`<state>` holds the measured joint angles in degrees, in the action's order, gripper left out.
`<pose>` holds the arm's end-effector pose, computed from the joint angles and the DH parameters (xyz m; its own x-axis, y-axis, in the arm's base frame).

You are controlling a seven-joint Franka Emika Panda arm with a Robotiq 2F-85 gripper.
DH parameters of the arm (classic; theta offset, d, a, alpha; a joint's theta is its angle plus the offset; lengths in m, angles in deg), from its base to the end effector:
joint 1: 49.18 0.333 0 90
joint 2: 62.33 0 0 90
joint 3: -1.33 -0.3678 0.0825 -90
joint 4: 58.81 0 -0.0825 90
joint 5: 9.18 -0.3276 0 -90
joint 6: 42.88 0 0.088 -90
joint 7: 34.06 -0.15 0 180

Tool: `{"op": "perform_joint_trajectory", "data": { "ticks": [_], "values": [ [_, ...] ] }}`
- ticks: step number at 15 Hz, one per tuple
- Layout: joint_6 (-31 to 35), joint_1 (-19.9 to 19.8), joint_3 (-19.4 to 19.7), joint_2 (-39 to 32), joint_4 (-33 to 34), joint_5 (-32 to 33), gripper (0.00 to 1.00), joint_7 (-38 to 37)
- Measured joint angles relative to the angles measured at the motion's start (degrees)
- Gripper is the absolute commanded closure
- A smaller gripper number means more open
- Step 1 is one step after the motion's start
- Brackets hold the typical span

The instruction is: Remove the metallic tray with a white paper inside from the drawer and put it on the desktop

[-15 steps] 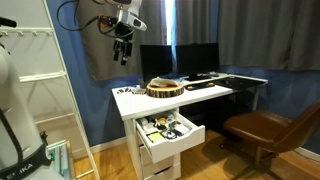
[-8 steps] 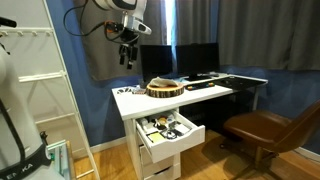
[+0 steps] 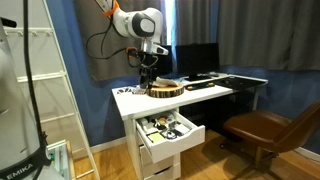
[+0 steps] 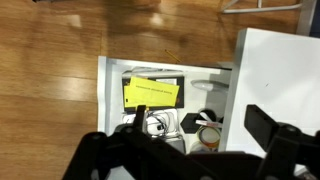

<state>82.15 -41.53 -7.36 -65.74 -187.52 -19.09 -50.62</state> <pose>0.4496 0.1442 0.3782 0.9812 -0.1023 -0.1635 -0.1187 -0.9885 -0.0939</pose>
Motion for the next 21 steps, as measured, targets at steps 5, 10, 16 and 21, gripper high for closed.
{"op": "perform_joint_trajectory", "data": {
  "ticks": [5, 10, 16, 21],
  "values": [
    [7.1, -0.1, 3.0, -9.8, 4.2, 7.1, 0.00, -2.1],
    [13.2, 0.5, 5.7, -19.0, 8.5, 11.8, 0.00, -3.6],
    [14.3, 0.9, 6.0, -22.5, 10.9, 11.9, 0.00, -3.6],
    [14.3, 0.9, 6.2, -22.9, 11.0, 11.9, 0.00, -3.6]
  ]
}}
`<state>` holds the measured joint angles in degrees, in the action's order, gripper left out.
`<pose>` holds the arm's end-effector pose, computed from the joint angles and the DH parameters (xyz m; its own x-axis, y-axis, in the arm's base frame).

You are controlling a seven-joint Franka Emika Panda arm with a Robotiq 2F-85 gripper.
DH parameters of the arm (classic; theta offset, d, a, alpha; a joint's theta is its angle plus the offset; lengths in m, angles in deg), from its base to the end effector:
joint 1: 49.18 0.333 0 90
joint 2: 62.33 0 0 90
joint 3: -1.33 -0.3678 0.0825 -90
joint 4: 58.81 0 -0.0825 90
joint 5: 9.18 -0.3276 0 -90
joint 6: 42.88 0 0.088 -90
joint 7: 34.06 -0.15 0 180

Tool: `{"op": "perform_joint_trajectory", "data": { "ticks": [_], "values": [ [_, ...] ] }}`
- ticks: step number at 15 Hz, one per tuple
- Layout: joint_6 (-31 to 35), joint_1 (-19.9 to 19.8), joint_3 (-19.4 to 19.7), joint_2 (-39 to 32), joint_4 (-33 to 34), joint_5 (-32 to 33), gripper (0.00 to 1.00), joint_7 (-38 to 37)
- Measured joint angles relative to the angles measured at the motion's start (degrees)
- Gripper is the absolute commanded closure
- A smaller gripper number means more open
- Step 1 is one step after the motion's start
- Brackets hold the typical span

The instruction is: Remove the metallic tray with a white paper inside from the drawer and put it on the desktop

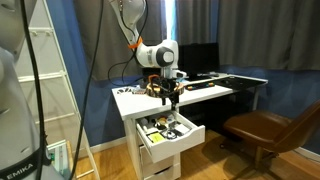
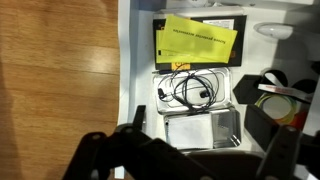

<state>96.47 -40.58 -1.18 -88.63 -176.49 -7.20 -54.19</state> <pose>0.5616 0.1081 0.2533 0.9881 -0.1343 -0.0749 -0.1325 -0.9908 0.0284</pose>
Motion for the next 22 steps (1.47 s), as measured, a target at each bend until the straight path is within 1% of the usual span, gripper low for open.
{"op": "perform_joint_trajectory", "data": {
  "ticks": [3, 7, 10, 11, 12, 13, 15, 17, 18, 19, 20, 21, 22],
  "values": [
    [1.8, 0.4, 0.3, -3.0, 1.1, 0.0, 0.00, 0.0],
    [7.4, 1.7, 1.6, -9.4, 4.2, 0.0, 0.00, -0.3],
    [11.2, 1.9, 2.6, -14.2, 7.3, -0.1, 0.00, -0.3],
    [12.1, 1.9, 2.9, -15.6, 8.4, -0.2, 0.03, -0.3],
    [13.0, 1.8, 3.3, -16.9, 9.5, -0.2, 0.16, -0.3],
    [13.7, 1.8, 3.6, -18.2, 10.5, -0.4, 0.19, -0.3],
    [14.5, 1.5, 3.8, -20.5, 12.6, -0.8, 0.34, -0.2],
    [15.0, 1.2, 3.8, -22.4, 14.4, -1.0, 0.47, 0.0],
    [15.1, 1.0, 3.8, -23.2, 15.2, -1.1, 0.51, 0.3],
    [15.3, 0.9, 3.8, -24.0, 16.1, -1.3, 0.59, 0.5],
    [15.4, 0.8, 3.8, -24.7, 16.8, -1.4, 0.63, 0.7],
    [15.5, 0.6, 3.8, -25.4, 17.5, -1.6, 0.70, 0.9],
    [15.6, 0.4, 3.8, -26.1, 18.3, -1.7, 0.73, 1.2]
  ]
}}
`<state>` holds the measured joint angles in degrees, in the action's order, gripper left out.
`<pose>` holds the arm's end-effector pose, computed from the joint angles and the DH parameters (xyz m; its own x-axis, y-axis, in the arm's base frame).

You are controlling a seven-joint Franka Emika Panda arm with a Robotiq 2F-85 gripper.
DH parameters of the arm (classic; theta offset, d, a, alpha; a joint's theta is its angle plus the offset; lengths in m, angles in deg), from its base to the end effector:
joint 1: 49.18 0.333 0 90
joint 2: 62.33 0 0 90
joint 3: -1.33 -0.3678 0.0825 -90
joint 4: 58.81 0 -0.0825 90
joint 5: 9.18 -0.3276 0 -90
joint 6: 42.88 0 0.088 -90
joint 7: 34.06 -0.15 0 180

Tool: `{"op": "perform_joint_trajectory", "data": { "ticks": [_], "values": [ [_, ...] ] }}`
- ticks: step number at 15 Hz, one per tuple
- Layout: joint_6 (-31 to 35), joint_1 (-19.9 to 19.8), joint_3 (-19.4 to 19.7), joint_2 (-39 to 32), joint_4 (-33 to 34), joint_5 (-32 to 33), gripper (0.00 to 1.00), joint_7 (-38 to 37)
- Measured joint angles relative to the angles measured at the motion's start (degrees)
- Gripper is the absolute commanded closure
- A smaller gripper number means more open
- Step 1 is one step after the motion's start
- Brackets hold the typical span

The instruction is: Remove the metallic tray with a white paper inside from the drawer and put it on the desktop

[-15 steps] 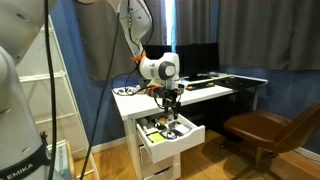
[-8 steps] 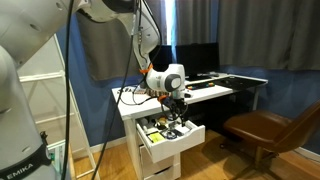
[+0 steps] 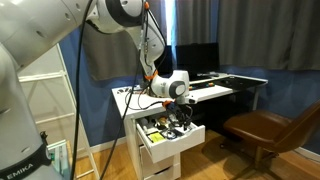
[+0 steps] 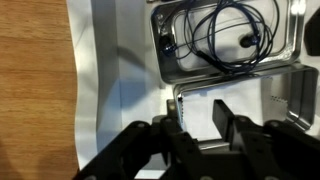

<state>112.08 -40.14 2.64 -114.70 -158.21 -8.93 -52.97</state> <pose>0.6593 0.0912 0.0979 0.9818 -0.1805 0.0592 -0.1808 -0.9835 0.0010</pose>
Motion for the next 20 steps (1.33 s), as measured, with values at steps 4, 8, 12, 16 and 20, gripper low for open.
{"op": "perform_joint_trajectory", "data": {
  "ticks": [4, 8, 12, 16, 20],
  "values": [
    [0.1, -0.6, 0.0, -2.5, 2.7, -0.1, 0.75, 0.7],
    [0.2, -0.7, 0.7, -4.8, 5.1, -0.1, 0.86, 0.8],
    [0.2, -0.7, 1.0, -6.5, 6.9, -0.1, 1.00, 1.0],
    [0.0, -0.5, 1.0, -6.7, 7.2, -0.1, 0.99, 1.3],
    [-0.2, -0.5, 1.0, -6.7, 7.3, -0.1, 0.99, 1.4]
  ]
}}
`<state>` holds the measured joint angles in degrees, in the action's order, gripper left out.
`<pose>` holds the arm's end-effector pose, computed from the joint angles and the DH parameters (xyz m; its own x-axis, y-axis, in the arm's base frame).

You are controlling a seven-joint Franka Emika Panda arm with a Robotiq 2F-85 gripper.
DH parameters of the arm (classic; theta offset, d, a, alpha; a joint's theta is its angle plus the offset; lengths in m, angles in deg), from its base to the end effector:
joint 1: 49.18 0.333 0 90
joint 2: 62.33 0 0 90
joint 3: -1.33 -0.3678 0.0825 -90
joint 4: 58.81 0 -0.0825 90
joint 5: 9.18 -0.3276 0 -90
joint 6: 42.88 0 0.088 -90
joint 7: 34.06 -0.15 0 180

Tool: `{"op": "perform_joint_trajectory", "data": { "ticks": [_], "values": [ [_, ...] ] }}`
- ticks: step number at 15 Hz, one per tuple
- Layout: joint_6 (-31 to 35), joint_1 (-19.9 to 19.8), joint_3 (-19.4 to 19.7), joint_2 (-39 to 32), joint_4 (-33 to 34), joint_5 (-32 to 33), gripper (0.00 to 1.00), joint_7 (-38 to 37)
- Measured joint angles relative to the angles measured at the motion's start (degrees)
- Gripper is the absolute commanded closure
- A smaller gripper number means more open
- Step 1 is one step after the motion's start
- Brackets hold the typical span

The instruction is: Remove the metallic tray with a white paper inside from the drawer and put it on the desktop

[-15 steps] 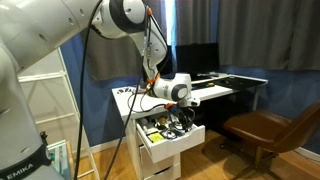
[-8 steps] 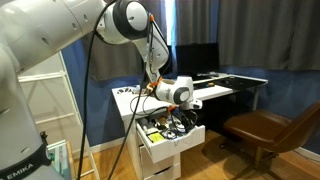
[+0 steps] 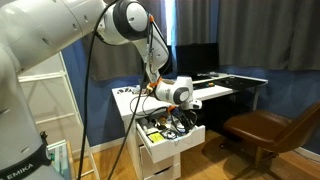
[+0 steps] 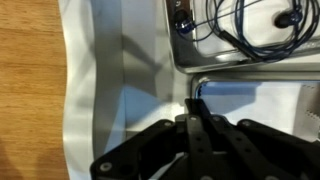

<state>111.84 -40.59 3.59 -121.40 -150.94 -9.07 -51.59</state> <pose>0.6806 0.0794 0.0600 0.9827 -0.1718 0.0692 -0.1732 -0.9848 0.0146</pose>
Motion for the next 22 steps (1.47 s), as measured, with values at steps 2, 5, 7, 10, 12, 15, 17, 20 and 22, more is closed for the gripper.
{"op": "perform_joint_trajectory", "data": {
  "ticks": [2, 5, 7, 10, 12, 15, 17, 20, 22],
  "values": [
    [-0.2, 0.0, 0.0, 0.0, 0.0, 0.0, 0.99, 0.0],
    [-0.5, -1.2, -1.6, 0.7, 0.0, -1.1, 0.99, 1.8],
    [-1.3, -2.7, -3.3, 1.9, -0.4, -2.3, 0.99, 3.9],
    [-4.6, -4.1, -3.9, 4.7, -1.5, -2.6, 0.99, 5.9],
    [-6.5, -4.4, -3.6, 7.0, -2.8, -2.6, 0.99, 7.1],
    [-8.3, -5.5, -3.9, 10.6, -5.8, -2.6, 0.99, 10.5],
    [-9.3, -6.0, -4.4, 13.7, -8.5, -2.6, 0.99, 12.7],
    [-10.6, -6.1, -5.4, 19.1, -13.1, -2.7, 0.99, 14.3],
    [-12.0, -6.0, -6.6, 22.8, -16.0, -2.9, 0.99, 14.4]
  ]
}}
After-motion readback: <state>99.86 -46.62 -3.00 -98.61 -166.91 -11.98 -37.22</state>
